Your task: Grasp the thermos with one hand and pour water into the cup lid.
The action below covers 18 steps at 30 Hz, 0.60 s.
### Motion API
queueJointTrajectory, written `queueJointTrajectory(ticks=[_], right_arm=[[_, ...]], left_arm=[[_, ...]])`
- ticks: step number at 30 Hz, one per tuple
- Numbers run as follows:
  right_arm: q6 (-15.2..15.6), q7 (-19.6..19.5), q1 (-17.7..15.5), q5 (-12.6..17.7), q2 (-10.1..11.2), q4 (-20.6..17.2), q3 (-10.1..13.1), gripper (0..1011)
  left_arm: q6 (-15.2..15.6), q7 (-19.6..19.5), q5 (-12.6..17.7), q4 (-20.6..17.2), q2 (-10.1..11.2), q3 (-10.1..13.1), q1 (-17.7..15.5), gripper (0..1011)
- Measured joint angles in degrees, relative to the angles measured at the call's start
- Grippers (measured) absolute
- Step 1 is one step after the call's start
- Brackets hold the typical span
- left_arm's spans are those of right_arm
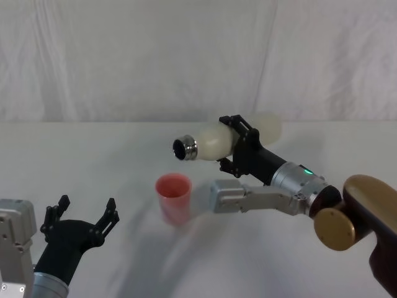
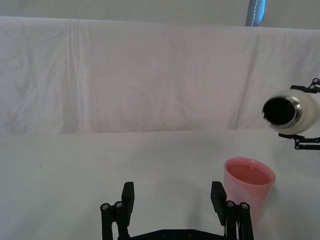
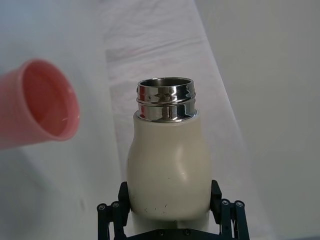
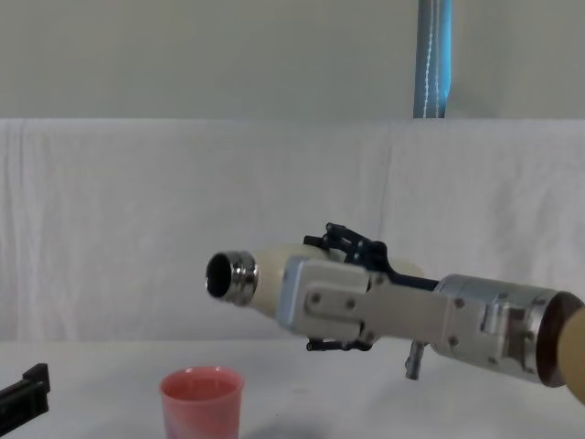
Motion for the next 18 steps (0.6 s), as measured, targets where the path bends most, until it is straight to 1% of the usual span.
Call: queueJointTrajectory(ticks=[1,2,5,6,9,10,13,15,16,17,18], right_arm=[[-0.08,0.43,-0.25,0.84,-0.03,-0.24,0.43,955],[-0.34,1.48,-0.69,2.63,-0.09,-0.69,1.26,955],[-0.51,3.18,-1.55,5.78,-0.33,-1.57,2.72,955],[-0.44,4.63,-2.3,8.5,-0.67,-2.17,3.97,955],[-0.1,6.54,-3.38,12.77,-1.36,-2.78,6.0,955],[0.38,7.91,-4.28,15.88,-1.98,-3.2,7.6,955],[1.28,9.44,-5.39,19.93,-2.74,-3.81,9.65,955],[2.54,10.83,-6.57,23.91,-3.56,-4.42,11.85,955],[2.84,11.08,-6.81,24.68,-3.75,-4.57,12.38,955],[3.77,11.71,-7.49,26.91,-4.27,-4.92,13.56,955],[3.77,11.71,-7.49,26.91,-4.27,-4.92,13.56,955]], left_arm=[[0.0,0.0,0.0,0.0,0.0,0.0,0.0,1001],[0.0,0.0,0.0,0.0,0.0,0.0,0.0,1001],[0.0,0.0,0.0,0.0,0.0,0.0,0.0,1001],[0.0,0.0,0.0,0.0,0.0,0.0,0.0,1001],[0.0,0.0,0.0,0.0,0.0,0.0,0.0,1001],[0.0,0.0,0.0,0.0,0.0,0.0,0.0,1001],[0.0,0.0,0.0,0.0,0.0,0.0,0.0,1001],[0.0,0.0,0.0,0.0,0.0,0.0,0.0,1001],[0.0,0.0,0.0,0.0,0.0,0.0,0.0,1001],[0.0,0.0,0.0,0.0,0.0,0.0,0.0,1001],[0.0,0.0,0.0,0.0,0.0,0.0,0.0,1001]])
